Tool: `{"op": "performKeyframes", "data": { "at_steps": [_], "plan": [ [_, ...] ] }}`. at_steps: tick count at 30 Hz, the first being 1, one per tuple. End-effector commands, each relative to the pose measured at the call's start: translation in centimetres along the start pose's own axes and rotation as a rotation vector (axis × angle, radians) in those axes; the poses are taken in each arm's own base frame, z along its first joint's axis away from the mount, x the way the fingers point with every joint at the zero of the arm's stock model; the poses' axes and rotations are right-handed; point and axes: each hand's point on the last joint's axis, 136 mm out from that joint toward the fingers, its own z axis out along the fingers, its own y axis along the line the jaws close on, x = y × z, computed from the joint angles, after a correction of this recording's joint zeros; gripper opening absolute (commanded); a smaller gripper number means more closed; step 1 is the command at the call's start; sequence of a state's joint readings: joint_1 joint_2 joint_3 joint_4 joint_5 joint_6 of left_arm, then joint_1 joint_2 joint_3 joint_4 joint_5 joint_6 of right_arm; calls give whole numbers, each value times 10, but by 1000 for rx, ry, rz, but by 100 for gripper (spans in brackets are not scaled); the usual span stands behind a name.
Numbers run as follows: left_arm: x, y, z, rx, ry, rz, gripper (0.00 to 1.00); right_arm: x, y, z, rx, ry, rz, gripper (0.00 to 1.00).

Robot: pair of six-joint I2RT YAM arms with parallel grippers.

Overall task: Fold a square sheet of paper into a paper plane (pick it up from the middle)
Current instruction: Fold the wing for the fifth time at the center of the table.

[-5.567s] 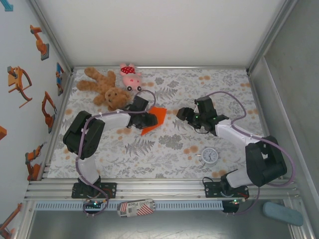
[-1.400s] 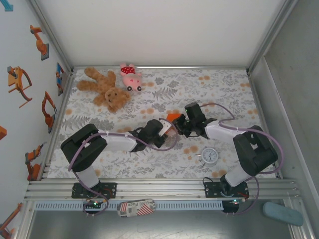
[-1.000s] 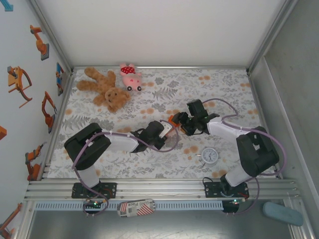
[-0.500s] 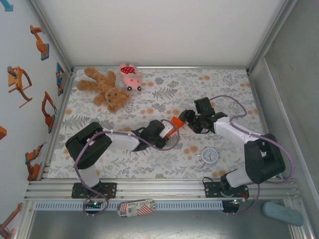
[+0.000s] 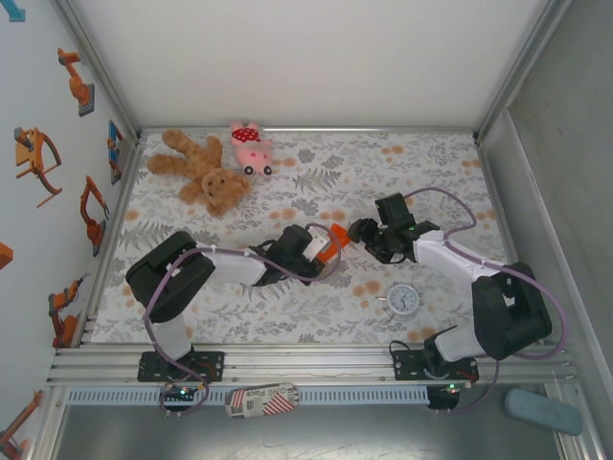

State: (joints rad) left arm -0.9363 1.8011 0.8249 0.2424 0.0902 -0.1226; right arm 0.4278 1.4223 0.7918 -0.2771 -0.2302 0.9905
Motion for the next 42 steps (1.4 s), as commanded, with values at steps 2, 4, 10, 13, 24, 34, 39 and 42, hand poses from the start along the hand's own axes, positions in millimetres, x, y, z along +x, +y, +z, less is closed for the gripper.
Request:
{"op": "performKeyframes", "data": {
  "at_steps": [2,4,10,13,24,34,39,42],
  "plan": [
    [25,1,8,13,99,-27,18,0,-8,-4,17,-17,-17,68],
    [26,2,9,14,104,-30,18,1,-9,-3,18,-13,-17,68],
    [30,3,10,19,114,-44,18,5,-9,2,2,13,-15,68],
    [30,3,9,24,115,-50,18,6,-9,1,-6,10,-11,68],
    [31,-1,8,72,136,-94,18,13,-22,0,-42,-40,-102,67],
    [34,-5,11,92,170,-114,18,20,-5,9,-142,8,-175,66],
    [40,-4,13,92,194,-129,18,23,3,17,-162,39,-201,63],
    [42,-4,14,91,201,-136,18,24,4,22,-161,48,-201,62]
  ]
}}
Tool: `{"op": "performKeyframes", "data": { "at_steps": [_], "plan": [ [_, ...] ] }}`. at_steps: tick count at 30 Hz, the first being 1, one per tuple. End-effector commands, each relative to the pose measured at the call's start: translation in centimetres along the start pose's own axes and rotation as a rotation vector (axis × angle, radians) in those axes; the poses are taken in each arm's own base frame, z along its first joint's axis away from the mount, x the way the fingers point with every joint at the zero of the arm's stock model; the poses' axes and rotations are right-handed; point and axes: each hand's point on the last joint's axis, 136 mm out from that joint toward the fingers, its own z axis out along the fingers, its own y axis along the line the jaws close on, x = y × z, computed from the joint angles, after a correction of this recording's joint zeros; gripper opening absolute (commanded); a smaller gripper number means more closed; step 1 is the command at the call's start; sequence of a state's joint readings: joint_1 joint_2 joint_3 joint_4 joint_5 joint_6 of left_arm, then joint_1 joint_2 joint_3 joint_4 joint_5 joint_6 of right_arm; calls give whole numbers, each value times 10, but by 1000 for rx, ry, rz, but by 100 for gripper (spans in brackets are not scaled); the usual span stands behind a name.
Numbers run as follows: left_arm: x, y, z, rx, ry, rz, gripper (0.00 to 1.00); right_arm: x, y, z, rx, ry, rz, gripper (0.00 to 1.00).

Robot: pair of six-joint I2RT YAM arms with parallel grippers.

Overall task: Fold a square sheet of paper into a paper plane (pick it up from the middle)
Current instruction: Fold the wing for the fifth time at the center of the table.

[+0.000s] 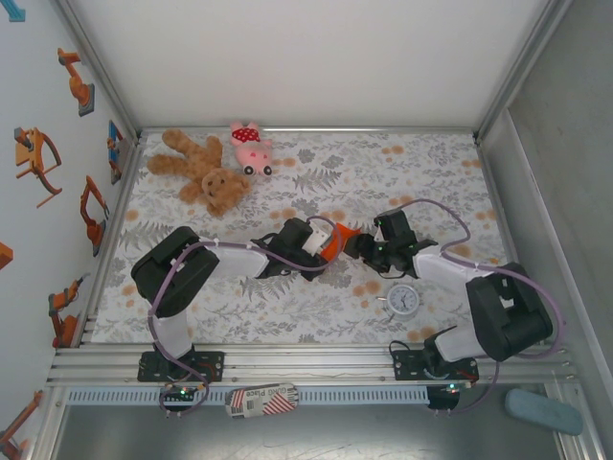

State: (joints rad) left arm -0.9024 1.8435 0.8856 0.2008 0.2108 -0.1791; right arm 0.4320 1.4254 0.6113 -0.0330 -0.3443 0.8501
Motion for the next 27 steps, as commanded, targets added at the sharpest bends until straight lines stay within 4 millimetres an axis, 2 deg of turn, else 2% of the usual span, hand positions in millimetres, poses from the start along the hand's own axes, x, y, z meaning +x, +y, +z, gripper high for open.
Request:
{"op": "performKeyframes", "data": {
  "at_steps": [1,7,15,21,27],
  "plan": [
    [48,6,8,-10,166,-58,18,-6,15,4,-44,-7,-42,62],
    [46,7,8,-15,163,-60,18,-14,25,7,-76,-17,-45,63],
    [44,8,8,-20,157,-58,18,-25,39,17,-135,-21,10,70],
    [43,8,8,-22,155,-58,18,-25,39,23,-131,-4,19,80],
    [44,8,9,-21,155,-62,19,-21,29,31,-84,26,34,80]
  ]
}}
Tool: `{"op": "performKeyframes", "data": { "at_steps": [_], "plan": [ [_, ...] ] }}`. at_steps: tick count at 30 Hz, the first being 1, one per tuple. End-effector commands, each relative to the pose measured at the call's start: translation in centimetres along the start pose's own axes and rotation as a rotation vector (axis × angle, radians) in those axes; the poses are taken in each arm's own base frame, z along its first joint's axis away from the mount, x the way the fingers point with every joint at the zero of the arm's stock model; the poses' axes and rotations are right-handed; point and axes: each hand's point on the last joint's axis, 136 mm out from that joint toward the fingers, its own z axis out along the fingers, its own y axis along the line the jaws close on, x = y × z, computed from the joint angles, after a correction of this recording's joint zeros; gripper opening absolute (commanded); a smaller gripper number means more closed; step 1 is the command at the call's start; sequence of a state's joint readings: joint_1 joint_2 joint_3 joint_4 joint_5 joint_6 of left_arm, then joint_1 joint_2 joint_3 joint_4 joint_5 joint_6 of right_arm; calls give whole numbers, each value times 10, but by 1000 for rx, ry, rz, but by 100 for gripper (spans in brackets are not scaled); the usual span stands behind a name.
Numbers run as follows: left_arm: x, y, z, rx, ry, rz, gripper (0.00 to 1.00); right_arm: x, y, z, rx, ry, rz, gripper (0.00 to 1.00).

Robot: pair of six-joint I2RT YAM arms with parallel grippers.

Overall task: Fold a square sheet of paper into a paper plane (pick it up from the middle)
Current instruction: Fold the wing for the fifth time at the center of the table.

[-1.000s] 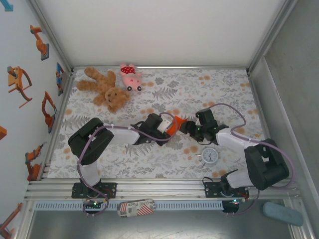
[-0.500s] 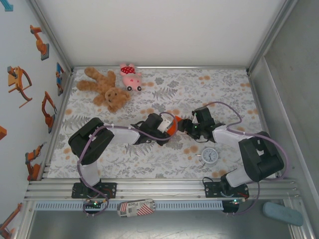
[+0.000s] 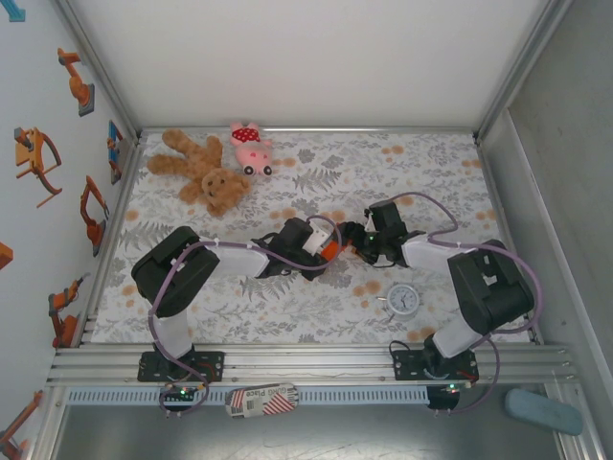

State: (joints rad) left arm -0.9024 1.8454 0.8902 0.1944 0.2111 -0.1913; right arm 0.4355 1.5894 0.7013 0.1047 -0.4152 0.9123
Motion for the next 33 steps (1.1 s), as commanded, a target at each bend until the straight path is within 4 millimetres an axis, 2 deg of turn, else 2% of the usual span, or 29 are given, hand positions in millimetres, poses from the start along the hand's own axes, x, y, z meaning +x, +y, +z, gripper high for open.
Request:
{"op": "performKeyframes", "data": {
  "at_steps": [1,8,15,22,33],
  "plan": [
    [43,8,9,-19,149,-48,19,0,0,5,19,14,3,80],
    [38,6,6,-9,136,-49,22,2,-8,12,78,39,5,76],
    [20,-3,-3,17,95,-49,26,5,-13,16,102,52,9,75],
    [7,-8,-11,26,67,-45,26,5,-12,16,106,56,9,69],
    [-4,-13,-12,46,44,-49,30,9,-17,19,143,80,20,65]
  ]
}}
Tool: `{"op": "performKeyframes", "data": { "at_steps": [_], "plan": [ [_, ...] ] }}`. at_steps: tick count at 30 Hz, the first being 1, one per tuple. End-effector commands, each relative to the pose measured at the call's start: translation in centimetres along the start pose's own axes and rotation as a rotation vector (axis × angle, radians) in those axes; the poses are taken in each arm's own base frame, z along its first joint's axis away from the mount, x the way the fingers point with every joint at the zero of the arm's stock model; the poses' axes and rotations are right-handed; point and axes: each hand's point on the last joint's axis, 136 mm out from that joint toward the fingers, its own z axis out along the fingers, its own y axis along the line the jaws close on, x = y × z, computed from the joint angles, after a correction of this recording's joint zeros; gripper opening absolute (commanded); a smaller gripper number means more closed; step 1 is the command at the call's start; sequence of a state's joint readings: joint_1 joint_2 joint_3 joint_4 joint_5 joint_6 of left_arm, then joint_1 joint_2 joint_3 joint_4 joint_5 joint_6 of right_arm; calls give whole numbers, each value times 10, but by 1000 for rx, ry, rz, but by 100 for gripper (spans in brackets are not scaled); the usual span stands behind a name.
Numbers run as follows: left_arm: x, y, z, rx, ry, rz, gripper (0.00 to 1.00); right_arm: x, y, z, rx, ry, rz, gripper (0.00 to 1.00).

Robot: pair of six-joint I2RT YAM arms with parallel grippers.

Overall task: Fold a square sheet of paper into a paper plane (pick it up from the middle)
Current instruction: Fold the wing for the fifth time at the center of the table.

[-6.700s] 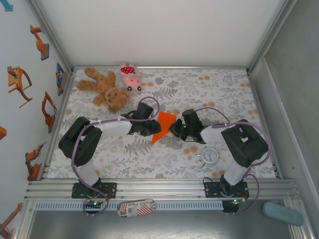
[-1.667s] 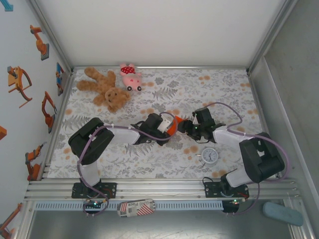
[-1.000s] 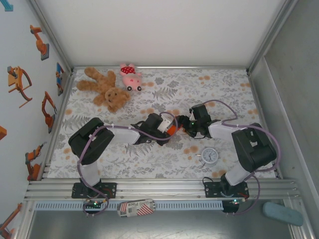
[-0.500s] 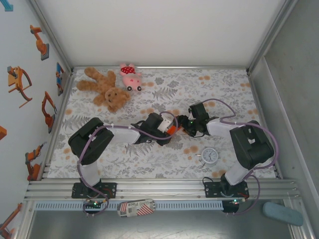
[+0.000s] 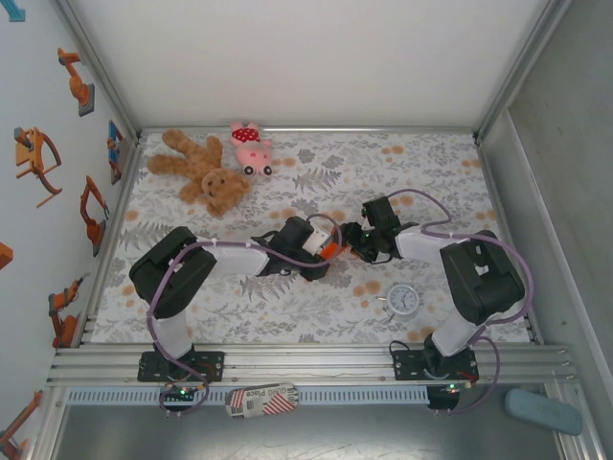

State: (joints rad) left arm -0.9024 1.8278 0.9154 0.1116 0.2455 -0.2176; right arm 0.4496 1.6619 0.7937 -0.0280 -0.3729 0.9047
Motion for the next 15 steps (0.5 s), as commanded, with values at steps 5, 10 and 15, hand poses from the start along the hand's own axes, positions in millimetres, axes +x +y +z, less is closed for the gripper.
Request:
{"op": "performKeyframes", "data": {
  "at_steps": [5,10,15],
  "plan": [
    [-8,-7,-8,24,-5,-15,32,10,-10,12,58,46,3,63],
    [-9,-9,-9,31,-9,-16,32,12,-13,15,73,58,8,62],
    [-10,-10,-9,38,-13,-21,35,12,-14,16,80,65,12,61]
  ]
}}
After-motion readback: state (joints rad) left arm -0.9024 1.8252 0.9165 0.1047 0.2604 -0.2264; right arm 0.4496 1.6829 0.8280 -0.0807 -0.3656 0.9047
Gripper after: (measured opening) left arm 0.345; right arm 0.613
